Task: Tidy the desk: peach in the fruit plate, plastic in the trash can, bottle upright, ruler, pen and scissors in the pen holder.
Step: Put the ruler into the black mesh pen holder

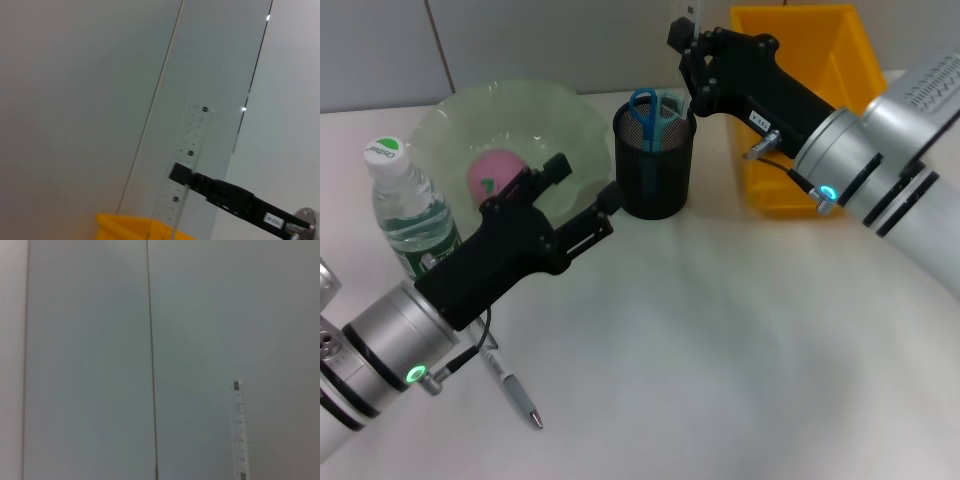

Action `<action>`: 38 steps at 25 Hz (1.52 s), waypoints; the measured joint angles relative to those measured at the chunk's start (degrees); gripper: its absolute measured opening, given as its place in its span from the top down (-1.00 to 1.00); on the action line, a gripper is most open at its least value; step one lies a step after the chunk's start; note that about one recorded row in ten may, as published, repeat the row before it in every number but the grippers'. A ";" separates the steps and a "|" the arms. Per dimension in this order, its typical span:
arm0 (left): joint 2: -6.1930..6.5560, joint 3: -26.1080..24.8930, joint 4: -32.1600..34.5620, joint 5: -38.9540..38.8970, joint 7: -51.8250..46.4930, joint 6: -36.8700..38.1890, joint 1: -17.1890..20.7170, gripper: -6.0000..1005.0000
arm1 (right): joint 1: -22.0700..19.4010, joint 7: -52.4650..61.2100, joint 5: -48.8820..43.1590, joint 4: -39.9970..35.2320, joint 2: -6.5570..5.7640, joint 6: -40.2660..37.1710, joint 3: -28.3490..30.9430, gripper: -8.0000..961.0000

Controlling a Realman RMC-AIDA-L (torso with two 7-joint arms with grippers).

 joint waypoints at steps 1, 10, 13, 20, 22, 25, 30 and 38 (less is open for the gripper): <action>0.00 0.00 0.00 0.00 0.00 0.00 0.00 -0.69 | 0.00 0.00 0.00 0.00 0.00 0.00 0.00 0.80; 2.01 -1.08 -1.31 9.60 -7.54 -0.04 0.11 -0.69 | 2.39 -0.36 -1.06 0.98 0.29 6.22 -0.09 0.78; 2.42 -2.83 -1.31 12.56 -8.97 0.09 0.26 -0.69 | 2.65 -0.37 -1.50 1.26 0.34 7.05 -0.09 0.77; 2.94 -7.38 -0.10 18.26 -10.75 0.49 1.67 -0.69 | 3.93 -0.40 -1.62 1.97 0.37 11.40 -0.08 0.75; 2.98 -7.40 -0.08 18.42 -10.75 0.58 1.73 -0.69 | 4.02 -0.40 -1.62 1.98 0.37 11.66 -0.08 0.74; 3.25 -7.50 -0.07 19.69 -10.92 1.15 1.89 -0.69 | 4.64 -0.15 -1.62 2.18 0.36 13.51 -0.08 0.74; 3.56 -7.56 -0.09 19.81 -10.99 1.95 2.47 -0.69 | 4.78 -0.13 -1.62 3.06 0.34 13.86 -0.05 0.72; 3.80 -7.98 -0.11 19.81 -11.00 3.15 3.02 -0.68 | 4.38 -0.02 -1.23 3.38 0.34 13.90 0.61 0.70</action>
